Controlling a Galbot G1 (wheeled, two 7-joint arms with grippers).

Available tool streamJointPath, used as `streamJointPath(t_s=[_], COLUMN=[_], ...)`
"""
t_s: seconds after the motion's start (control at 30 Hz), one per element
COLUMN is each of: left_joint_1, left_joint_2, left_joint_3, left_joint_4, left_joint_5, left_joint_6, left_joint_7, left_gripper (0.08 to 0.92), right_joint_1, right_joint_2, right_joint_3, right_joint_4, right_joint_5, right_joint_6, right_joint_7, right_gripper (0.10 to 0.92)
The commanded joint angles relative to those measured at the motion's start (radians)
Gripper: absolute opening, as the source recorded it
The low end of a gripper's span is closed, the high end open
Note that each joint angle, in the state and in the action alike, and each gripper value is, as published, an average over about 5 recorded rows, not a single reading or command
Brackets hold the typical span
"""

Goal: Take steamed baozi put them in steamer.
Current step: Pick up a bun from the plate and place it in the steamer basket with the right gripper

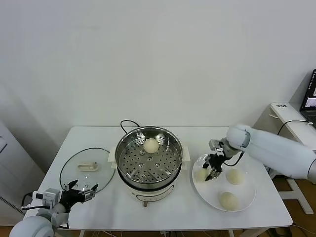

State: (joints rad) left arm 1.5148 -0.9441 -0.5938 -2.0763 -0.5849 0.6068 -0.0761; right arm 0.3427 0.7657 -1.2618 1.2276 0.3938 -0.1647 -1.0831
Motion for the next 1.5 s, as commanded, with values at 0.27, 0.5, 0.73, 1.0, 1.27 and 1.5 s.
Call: streamJointPath(t_s=[0.27,0.5,0.73,1.0,1.27,1.5], left_joint_1=[0.011,0.014,0.010,0.008,0.008,0.006], left_joint_2=[0.008,0.011,0.012,0.010,0.012,0.017], left_joint_3=[-0.012,-0.010,-0.004,-0.001,-0.001,-0.003], left_joint_4=[-0.002,0.003,0.004,0.003,0.006,0.015], left_joint_5=[-0.007,-0.011,-0.011,-0.010,-0.010,-0.011], left_joint_6=[-0.006,-0.014,-0.015,-0.013,-0.013,-0.016], left_joint_7=[0.001,0.004,0.004,0.002,0.002,0.004], left_gripper=[0.823,0.823,0.823,0.823,0.823,0.823], right_joint_1=[0.495,0.565,0.514,0.431,0.346,0.293], right_joint_2=[0.033,0.093,0.194,0.328,0.400,0.444], right_joint_3=[-0.257,-0.255,-0.195,-0.164,-0.155,-0.149], right_joint_4=[0.086,0.125,0.118,0.071,0.059,0.046], right_joint_5=[0.213,0.353,0.474,0.508,0.530,0.514], right_joint_6=[-0.041,-0.116,-0.188,-0.237,-0.279,-0.297], right_joint_7=[-0.071,-0.036,0.053,0.132,0.192,0.225], right_gripper=[0.492,0.492,0.492,0.492,0.492,0.492])
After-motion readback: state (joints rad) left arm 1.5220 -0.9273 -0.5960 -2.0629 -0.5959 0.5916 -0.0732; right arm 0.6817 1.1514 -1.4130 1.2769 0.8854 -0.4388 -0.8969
